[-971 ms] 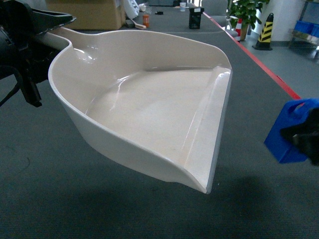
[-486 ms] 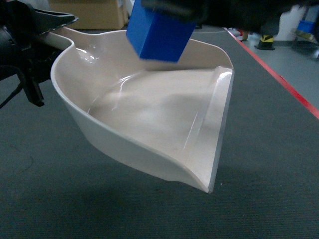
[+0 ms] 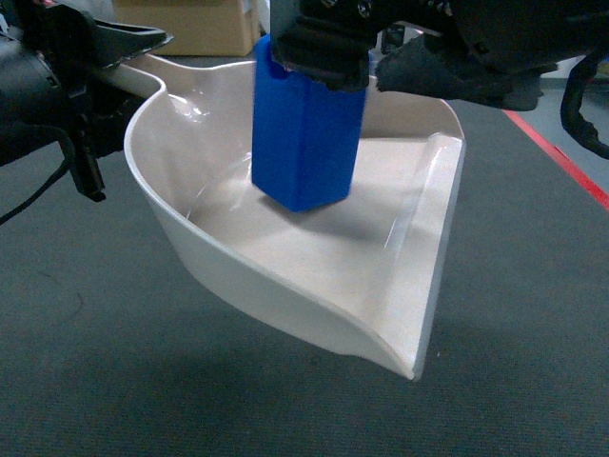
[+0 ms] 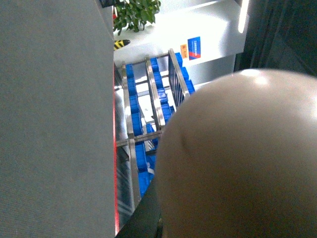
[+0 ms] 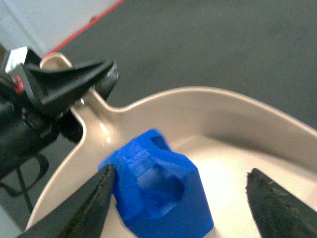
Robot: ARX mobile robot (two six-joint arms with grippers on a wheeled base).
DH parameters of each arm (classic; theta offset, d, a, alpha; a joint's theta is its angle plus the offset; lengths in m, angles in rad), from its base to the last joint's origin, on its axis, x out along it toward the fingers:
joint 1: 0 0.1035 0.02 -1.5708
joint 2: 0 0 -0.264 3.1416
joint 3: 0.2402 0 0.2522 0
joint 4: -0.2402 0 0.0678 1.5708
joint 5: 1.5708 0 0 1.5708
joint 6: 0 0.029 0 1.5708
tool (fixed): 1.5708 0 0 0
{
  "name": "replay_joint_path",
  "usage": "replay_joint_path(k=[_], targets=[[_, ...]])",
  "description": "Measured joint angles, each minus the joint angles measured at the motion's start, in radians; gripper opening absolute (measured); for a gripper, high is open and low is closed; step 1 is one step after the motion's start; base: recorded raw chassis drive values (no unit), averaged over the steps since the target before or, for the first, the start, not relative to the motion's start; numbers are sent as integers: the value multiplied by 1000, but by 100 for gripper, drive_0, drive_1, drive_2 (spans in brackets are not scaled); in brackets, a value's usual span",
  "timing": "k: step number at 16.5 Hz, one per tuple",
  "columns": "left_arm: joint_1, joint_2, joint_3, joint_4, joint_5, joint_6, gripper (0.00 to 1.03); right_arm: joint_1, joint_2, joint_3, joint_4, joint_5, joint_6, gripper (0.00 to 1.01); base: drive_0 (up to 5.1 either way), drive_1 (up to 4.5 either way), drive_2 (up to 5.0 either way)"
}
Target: Place part in tray to right shelf
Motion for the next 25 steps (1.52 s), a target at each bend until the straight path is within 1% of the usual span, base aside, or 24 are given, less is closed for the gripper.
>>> replay_joint_path(k=[1,2,3,4,5,6,7,8,9,10,11,12,13,14,16,25], targets=[[0,0,0,1,0,-3,14,13,-14,1,39,45,-5,84,0,0,0],[0,0,0,2,0,-3,14,25,-48,7,44,88,-8,93,0,0,0],[0,0,0,2,0,-3,14,46,-97,6,84,163,-25,100,0,0,0],[0,0,0,2,0,-3,14,66,-147,-7,151,269,-60,97,0,0,0],[0,0,0,2,0,-3,14,84,-194,-32,188,410,-91,98,0,0,0],[1,0,0,2,-1,-3,14,89,-210,-79,268,536,-140,98,0,0,0],[1,0,0,2,0,-3,14,90,-211,-129,310,656,-200,98,0,0,0],[1,0,0,2,0,-3,14,89,-210,-194,362,779,-268,98,0,0,0],[1,0,0,1,0,-3,14,90,-218,-241,408,863,-312,98,0,0,0],[1,0,0,2,0,-3,14,103,-242,-278,415,941,-336,98,0,0,0],[1,0,0,2,0,-3,14,119,-272,-317,427,1007,-360,98,0,0,0],[1,0,0,2,0,-3,14,131,-306,-351,373,1067,-354,98,0,0,0],[1,0,0,2,0,-3,14,137,-321,-370,307,1070,-333,98,0,0,0],[1,0,0,2,0,-3,14,140,-319,-374,297,1069,-319,98,0,0,0],[1,0,0,1,0,-3,14,141,-320,-374,301,1067,-306,98,0,0,0],[1,0,0,2,-3,-3,14,141,-320,-374,301,1067,-302,98,0,0,0]])
